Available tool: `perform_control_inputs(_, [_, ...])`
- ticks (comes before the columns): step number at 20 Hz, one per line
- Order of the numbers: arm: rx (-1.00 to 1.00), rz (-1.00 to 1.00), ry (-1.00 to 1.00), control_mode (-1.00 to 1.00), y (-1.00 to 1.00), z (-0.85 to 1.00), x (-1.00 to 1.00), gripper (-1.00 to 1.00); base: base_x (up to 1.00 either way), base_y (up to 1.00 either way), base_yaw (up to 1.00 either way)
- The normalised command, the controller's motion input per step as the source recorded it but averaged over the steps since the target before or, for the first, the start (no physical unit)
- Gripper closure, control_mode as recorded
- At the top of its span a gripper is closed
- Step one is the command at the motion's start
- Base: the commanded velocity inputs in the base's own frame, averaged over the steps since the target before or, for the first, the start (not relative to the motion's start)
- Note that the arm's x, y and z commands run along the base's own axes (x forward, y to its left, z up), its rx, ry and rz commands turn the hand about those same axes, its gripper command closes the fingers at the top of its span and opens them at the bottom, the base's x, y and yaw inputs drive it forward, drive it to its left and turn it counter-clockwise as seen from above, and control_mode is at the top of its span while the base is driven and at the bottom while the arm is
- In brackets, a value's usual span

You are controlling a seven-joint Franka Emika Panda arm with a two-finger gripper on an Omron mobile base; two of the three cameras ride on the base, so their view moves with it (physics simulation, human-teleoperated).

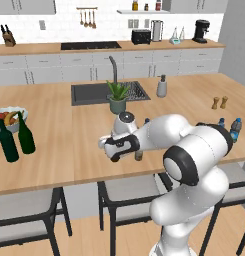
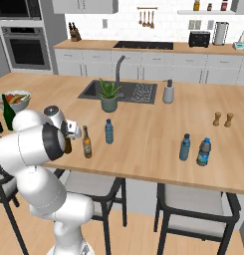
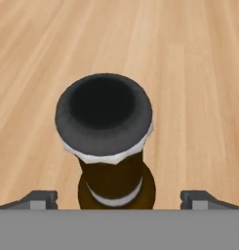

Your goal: Move the plastic bottles in the middle to the plastics group, and the glass bottles in the middle to the glass group.

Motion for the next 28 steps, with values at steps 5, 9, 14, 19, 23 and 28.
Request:
perform_control_inputs(5, [0.00,0.00,0.00,-1.00,0.00,0.00,0.00,1.00,0.00,0.00,0.00])
perform_control_inputs(9, [0.00,0.00,0.00,-1.00,0.00,0.00,0.00,1.00,0.00,0.00,0.00])
perform_control_inputs(14, [0.00,0.00,0.00,-1.00,0.00,0.00,0.00,1.00,0.00,0.00,0.00])
perform_control_inputs(19, [0.03,0.06,-0.01,-1.00,0.06,0.22,-0.52,1.00,0.00,0.00,0.00])
perform_control_inputs(23, [0.01,0.15,0.00,-1.00,0.52,0.61,-0.76,1.00,0.00,0.00,0.00])
perform_control_inputs(28, [-0.01,0.13,0.02,-1.00,0.80,0.73,-0.64,1.00,0.00,0.00,0.00])
